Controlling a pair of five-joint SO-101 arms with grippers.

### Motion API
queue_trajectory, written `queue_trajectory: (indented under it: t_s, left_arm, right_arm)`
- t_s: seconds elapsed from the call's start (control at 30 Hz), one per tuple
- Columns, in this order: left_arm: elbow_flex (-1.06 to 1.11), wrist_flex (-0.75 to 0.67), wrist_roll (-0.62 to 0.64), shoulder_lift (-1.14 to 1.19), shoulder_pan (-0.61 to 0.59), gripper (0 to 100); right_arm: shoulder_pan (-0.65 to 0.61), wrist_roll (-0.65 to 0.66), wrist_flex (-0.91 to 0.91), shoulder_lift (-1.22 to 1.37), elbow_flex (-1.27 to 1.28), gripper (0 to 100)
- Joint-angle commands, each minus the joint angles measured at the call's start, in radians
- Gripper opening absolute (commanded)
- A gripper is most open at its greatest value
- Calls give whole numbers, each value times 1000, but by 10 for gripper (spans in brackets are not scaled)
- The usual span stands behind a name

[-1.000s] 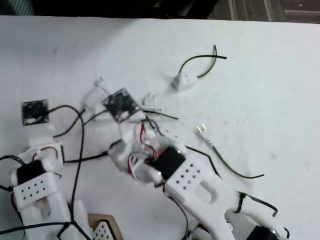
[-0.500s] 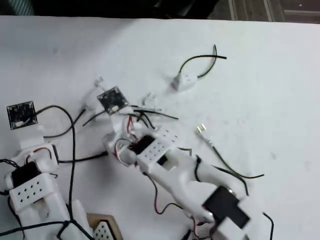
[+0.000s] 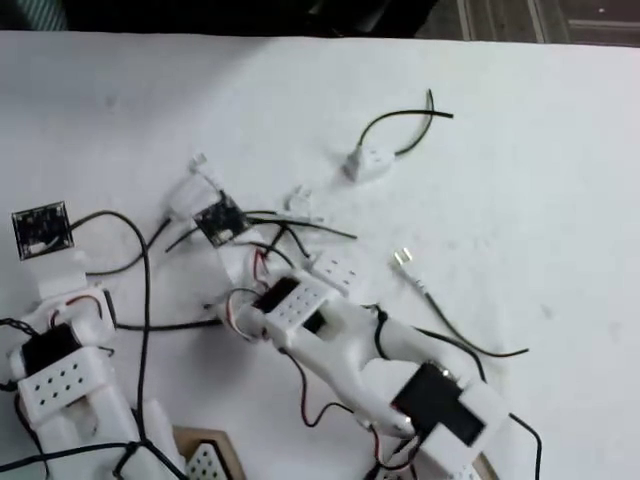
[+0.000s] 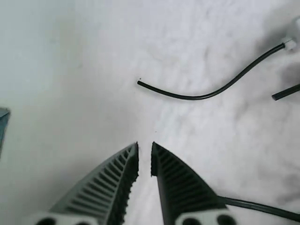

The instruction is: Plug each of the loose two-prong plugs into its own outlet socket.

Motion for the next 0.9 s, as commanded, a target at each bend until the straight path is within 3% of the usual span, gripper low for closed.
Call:
queue_trajectory:
  t_s: [0.0, 0.27, 0.57, 0.87]
  left_arm:
    - [-51, -17, 6, -15, -1, 68]
    - [-49, -17, 6, -15, -1, 68]
    - [-49, -17, 6, -15, -1, 68]
    - [-48, -17, 6, -15, 1, 68]
  right_arm:
    - [-8, 2, 94, -77, -3, 17]
    - [4, 3, 180, -257, -5, 17]
    - [58, 2, 467, -490, 26, 17]
    - [136, 2, 449, -492, 244, 18]
